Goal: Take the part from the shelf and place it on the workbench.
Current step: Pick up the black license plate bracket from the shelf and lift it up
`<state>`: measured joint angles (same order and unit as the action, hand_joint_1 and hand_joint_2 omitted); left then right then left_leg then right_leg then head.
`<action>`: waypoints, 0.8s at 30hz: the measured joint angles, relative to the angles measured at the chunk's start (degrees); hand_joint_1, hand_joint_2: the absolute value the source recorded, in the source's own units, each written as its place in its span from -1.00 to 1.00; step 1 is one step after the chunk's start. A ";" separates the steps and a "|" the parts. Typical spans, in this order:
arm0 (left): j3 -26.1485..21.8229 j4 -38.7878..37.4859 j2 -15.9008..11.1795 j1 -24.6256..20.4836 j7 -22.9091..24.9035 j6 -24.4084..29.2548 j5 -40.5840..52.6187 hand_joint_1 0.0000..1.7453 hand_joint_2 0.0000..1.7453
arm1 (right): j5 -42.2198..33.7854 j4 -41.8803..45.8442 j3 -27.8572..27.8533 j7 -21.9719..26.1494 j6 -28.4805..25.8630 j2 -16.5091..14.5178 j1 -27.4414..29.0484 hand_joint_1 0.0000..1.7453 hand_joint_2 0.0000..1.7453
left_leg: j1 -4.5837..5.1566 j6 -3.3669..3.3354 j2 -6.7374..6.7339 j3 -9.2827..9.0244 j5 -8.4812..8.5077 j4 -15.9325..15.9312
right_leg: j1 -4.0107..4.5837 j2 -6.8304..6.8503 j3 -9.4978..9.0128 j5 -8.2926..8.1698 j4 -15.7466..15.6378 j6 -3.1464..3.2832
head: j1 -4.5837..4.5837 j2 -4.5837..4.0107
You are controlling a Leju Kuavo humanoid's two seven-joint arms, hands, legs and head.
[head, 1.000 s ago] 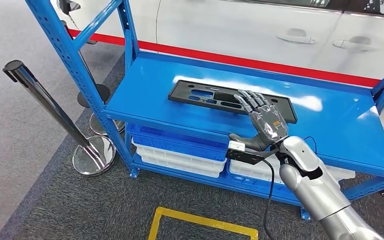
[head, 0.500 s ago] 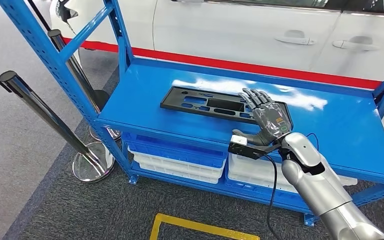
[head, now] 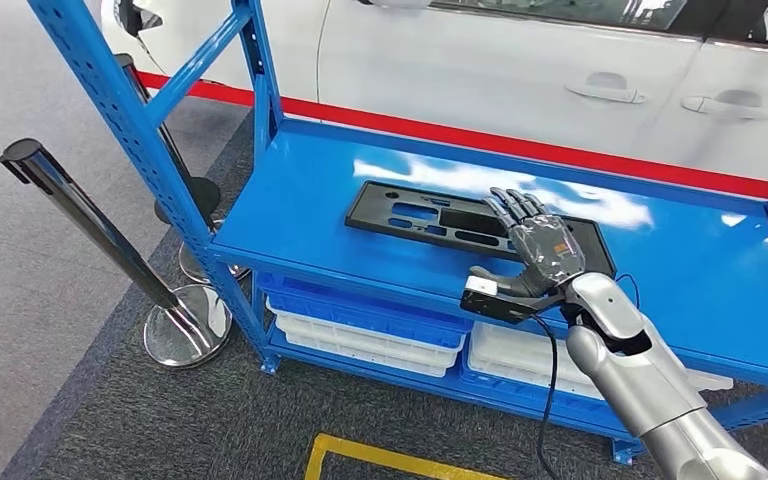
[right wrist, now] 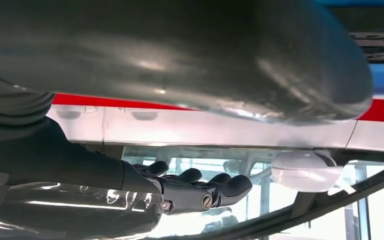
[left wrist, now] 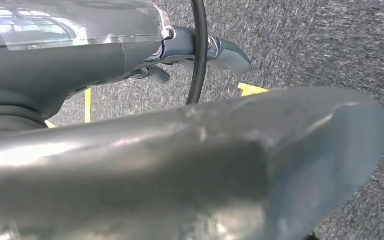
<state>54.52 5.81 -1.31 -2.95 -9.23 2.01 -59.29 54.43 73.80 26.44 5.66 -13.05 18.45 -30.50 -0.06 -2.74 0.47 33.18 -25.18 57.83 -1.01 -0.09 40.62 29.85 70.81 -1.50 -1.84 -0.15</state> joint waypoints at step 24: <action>0.86 0.04 0.32 -0.20 -0.03 0.22 -1.16 -1.00 -1.00 | 0.78 2.60 2.05 0.87 3.83 -0.34 1.10 -1.00 -1.00 | -0.47 0.82 -0.14 1.12 1.41 -0.46 | 0.27 0.04 -9.16 -0.26 -11.41 0.35 | -0.01 0.00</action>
<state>55.38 5.86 -0.99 -3.15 -9.26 2.23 -60.45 55.21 76.40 28.49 6.52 -9.21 18.10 -29.40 -0.53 -1.92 0.33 34.31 -23.77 57.36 -0.75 -0.04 31.46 29.58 59.40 -1.15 -1.85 -0.15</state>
